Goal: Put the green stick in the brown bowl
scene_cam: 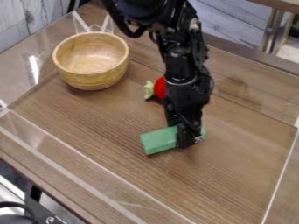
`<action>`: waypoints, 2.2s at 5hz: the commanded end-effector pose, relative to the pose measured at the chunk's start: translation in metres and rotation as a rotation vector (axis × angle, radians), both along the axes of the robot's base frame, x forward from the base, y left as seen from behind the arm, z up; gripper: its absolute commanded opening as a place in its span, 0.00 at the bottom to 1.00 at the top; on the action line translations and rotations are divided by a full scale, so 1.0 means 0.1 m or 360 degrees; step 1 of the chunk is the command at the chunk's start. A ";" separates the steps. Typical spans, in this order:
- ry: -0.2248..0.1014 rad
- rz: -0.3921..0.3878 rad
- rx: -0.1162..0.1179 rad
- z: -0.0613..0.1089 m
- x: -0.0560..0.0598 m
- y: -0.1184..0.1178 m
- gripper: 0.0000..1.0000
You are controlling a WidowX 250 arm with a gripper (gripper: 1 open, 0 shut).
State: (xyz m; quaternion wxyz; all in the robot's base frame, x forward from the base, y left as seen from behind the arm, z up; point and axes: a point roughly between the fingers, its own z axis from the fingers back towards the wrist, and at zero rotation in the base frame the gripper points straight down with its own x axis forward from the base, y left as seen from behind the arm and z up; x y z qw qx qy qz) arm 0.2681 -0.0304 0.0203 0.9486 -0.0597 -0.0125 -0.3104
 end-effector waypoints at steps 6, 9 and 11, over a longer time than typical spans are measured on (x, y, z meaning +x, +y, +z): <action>-0.0206 0.0446 0.0061 1.02 0.30 0.51 0.00; -0.0235 0.0781 0.0140 1.28 0.17 1.40 0.00; -0.0218 0.0650 0.0146 1.24 0.17 1.97 0.00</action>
